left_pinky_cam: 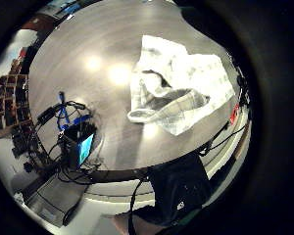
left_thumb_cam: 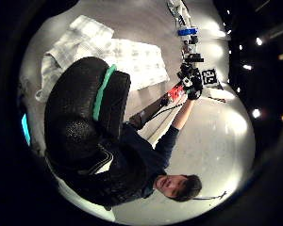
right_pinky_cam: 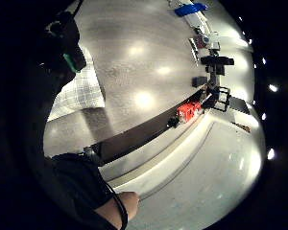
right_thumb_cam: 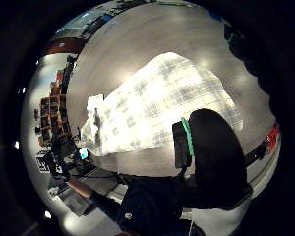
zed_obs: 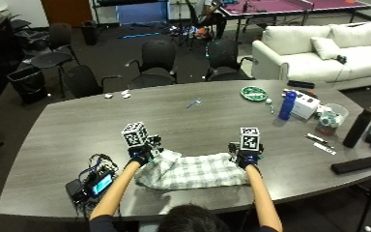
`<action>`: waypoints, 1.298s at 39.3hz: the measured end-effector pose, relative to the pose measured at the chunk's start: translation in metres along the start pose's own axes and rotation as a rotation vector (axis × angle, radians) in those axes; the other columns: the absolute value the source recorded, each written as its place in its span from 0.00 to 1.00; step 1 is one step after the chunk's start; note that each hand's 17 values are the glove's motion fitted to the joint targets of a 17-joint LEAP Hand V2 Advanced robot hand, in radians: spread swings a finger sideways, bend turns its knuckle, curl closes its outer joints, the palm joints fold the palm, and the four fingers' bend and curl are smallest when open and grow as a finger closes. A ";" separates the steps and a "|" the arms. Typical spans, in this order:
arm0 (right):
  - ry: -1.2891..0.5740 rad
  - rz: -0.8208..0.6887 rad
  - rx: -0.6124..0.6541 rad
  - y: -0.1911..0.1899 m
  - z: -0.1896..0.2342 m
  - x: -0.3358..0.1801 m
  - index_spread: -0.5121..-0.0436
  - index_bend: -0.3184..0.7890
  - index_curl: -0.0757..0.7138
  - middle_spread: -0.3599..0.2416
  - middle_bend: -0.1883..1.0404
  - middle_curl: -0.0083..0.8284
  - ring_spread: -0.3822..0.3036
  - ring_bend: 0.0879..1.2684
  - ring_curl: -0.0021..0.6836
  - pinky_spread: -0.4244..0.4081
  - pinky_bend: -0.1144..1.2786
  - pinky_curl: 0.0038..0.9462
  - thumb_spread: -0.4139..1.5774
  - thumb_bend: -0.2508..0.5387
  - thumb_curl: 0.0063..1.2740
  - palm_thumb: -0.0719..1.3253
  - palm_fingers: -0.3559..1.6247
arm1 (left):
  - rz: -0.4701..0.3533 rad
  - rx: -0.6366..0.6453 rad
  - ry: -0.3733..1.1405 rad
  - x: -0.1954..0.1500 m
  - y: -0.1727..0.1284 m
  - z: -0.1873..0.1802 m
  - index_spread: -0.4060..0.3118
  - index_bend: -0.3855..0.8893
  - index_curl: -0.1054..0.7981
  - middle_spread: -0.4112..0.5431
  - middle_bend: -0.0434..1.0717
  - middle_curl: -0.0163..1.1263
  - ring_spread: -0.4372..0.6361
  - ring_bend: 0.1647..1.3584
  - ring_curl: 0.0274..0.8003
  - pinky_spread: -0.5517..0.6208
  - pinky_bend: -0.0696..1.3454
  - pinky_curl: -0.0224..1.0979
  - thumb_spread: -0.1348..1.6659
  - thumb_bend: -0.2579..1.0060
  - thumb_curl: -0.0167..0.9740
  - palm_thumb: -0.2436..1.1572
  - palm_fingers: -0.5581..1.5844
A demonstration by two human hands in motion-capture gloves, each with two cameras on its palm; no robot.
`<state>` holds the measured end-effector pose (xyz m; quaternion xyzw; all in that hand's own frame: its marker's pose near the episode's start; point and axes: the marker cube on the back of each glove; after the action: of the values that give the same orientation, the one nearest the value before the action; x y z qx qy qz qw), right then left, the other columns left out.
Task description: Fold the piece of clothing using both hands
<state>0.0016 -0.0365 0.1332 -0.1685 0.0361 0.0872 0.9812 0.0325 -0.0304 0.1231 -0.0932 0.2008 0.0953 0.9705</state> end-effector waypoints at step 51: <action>-0.278 0.221 0.358 -0.044 -0.056 0.021 0.57 0.46 0.52 0.26 0.41 0.59 0.19 0.45 0.68 0.09 0.52 0.41 0.47 0.30 0.48 0.78 0.83 | -0.089 0.020 -0.021 -0.045 0.015 -0.009 0.50 0.51 0.64 0.64 0.16 0.19 0.71 0.28 0.40 0.74 0.21 0.36 0.81 0.20 0.29 0.33 0.39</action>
<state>0.0283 -0.0931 0.0928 0.0264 -0.0660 0.2087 0.9754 -0.0146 -0.0241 0.1308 -0.0912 0.1873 0.0509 0.9767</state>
